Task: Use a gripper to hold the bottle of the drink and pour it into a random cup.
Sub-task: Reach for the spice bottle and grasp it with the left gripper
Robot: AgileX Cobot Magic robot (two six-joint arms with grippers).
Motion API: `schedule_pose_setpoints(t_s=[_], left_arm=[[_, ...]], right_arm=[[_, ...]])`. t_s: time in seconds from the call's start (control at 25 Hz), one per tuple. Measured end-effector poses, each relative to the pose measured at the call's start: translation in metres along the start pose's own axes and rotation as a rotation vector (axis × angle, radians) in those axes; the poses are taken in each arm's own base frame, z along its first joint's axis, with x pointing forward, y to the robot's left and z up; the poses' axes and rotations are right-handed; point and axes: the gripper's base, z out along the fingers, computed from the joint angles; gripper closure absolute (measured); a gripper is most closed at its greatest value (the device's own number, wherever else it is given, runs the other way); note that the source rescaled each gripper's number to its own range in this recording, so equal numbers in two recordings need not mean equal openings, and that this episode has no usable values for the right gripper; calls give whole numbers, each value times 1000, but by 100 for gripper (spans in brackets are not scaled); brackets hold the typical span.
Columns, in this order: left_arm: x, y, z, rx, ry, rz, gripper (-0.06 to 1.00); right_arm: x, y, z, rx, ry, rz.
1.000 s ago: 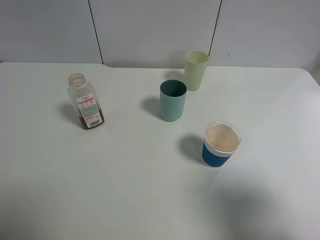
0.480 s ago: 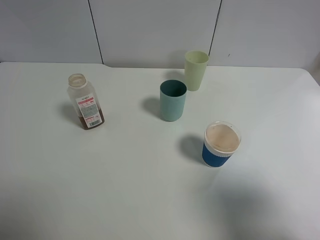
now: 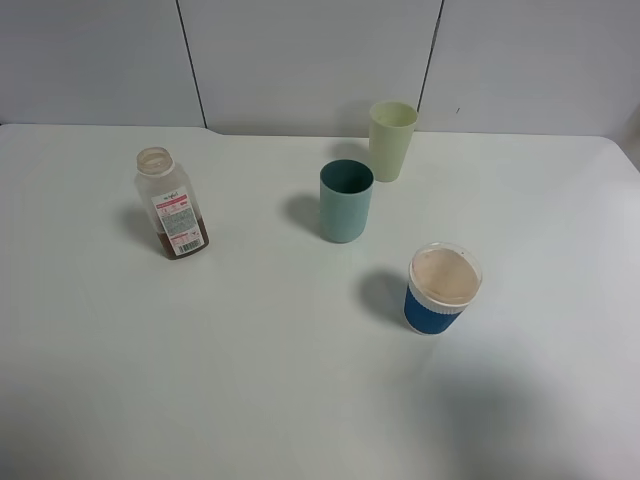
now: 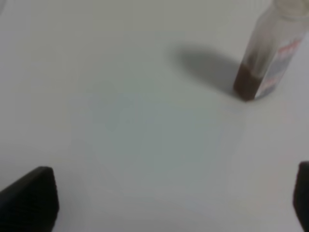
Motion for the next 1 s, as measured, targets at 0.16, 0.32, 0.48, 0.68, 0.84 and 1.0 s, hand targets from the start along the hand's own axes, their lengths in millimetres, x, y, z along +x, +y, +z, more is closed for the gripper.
schedule_pose_setpoints(t_s=[0.16, 0.32, 0.48, 0.68, 0.84, 1.0], left_arm=[[-14, 0, 15, -2, 21, 2, -4], [-22, 0, 31, -6, 82, 17, -4], [-24, -1, 49, -4, 171, 60, -4], [-27, -1, 67, -1, 246, 93, -4], [-26, -1, 77, 1, 301, 96, -4], [-26, 0, 84, -3, 334, 102, -4]], right_arm=[[0, 0, 0, 0, 0, 0], [0, 0, 0, 0, 0, 0], [0, 0, 0, 0, 0, 0], [0, 0, 0, 0, 0, 0], [0, 0, 0, 0, 0, 0], [0, 0, 0, 0, 0, 0]])
